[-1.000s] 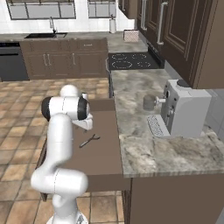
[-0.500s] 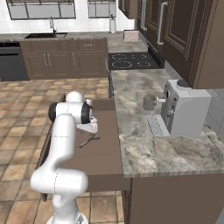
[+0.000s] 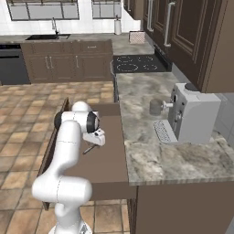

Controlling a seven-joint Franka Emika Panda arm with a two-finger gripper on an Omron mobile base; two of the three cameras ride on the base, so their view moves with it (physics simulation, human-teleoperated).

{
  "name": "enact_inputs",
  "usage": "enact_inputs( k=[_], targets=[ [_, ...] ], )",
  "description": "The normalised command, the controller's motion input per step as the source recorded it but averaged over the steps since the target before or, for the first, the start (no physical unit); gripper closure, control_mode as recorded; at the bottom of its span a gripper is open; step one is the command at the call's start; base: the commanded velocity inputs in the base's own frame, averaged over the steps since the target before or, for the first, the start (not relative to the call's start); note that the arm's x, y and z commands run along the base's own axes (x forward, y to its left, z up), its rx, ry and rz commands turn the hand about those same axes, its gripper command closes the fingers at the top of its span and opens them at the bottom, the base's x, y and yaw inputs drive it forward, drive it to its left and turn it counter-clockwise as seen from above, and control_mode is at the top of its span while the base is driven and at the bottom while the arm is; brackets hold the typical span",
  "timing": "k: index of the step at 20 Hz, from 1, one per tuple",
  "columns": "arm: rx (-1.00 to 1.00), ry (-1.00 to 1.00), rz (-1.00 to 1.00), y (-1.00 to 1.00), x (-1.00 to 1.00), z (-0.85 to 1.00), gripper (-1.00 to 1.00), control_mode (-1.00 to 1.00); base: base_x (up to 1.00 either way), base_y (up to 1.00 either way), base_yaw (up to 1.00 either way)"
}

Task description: Pick the peeler from the drawer and place it on the counter.

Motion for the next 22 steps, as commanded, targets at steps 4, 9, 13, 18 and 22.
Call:
enact_inputs(
  k=[4,9,13,18,22],
  targets=[
    [0.0,-0.17,0.02,0.0,0.0,-0.72,-1.0,-1.0,0.0,0.0,0.0],
    [0.0,-0.19,0.0,0.04,0.0,-0.87,-1.0,-1.0,0.0,0.0,0.0],
    [0.0,-0.23,0.0,-0.08,-0.45,-0.79,1.0,-1.0,0.0,0.0,0.0],
    [0.02,-0.22,0.0,-0.13,-0.62,-0.91,1.0,-1.0,0.0,0.0,0.0],
    [0.02,-0.15,0.0,0.0,-0.43,-0.42,1.0,-1.0,0.0,0.0,0.0]
  ],
)
